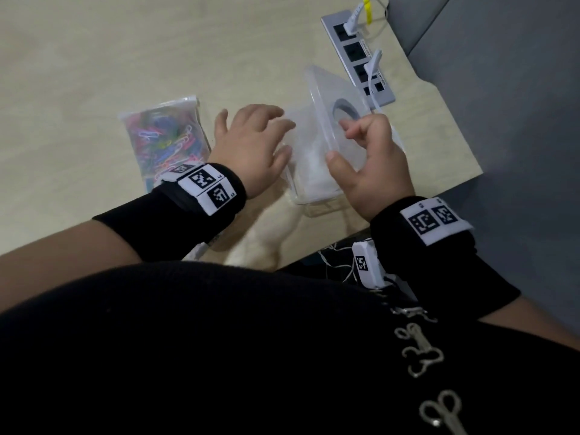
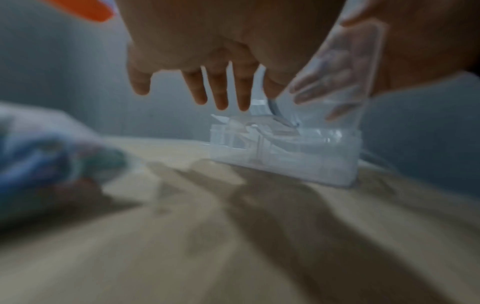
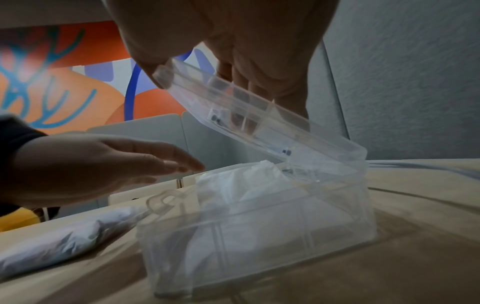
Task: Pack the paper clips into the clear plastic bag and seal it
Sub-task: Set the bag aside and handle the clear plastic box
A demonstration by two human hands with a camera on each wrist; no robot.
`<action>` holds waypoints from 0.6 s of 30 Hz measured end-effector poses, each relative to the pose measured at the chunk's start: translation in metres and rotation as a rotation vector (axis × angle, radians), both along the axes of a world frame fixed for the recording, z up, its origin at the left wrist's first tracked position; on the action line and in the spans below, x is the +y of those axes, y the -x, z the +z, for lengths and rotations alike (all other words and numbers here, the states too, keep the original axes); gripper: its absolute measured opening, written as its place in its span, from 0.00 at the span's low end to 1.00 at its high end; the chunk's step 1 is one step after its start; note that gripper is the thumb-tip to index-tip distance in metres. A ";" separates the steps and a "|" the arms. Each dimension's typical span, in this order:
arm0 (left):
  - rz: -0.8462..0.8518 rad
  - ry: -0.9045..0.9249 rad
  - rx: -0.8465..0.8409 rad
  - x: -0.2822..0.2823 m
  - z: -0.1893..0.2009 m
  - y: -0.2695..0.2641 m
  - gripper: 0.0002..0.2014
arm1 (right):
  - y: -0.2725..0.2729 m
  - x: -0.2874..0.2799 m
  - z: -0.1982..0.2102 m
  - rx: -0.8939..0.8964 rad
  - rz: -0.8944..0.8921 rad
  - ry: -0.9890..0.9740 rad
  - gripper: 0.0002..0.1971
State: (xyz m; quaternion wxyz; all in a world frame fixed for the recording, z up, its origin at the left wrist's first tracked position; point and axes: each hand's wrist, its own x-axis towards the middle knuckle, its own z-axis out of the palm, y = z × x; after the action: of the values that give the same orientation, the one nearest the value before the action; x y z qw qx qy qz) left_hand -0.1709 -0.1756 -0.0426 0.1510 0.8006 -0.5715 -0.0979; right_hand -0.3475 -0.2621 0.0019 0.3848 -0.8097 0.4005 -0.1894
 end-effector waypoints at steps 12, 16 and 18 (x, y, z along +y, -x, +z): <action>-0.433 -0.430 -0.230 -0.023 0.000 0.011 0.33 | 0.000 -0.002 0.000 -0.058 -0.020 0.023 0.15; -0.373 -0.440 -0.262 -0.022 0.000 0.017 0.36 | -0.001 -0.002 -0.003 -0.044 -0.007 0.011 0.15; -0.355 -0.419 -0.255 -0.020 0.001 0.018 0.36 | -0.002 -0.001 -0.003 -0.025 0.003 0.003 0.15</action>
State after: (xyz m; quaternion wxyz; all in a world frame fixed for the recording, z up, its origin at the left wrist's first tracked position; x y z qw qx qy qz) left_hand -0.1889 -0.1952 -0.0420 -0.1102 0.7078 -0.6842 -0.1373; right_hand -0.3459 -0.2635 -0.0010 0.3888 -0.8084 0.3943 -0.1996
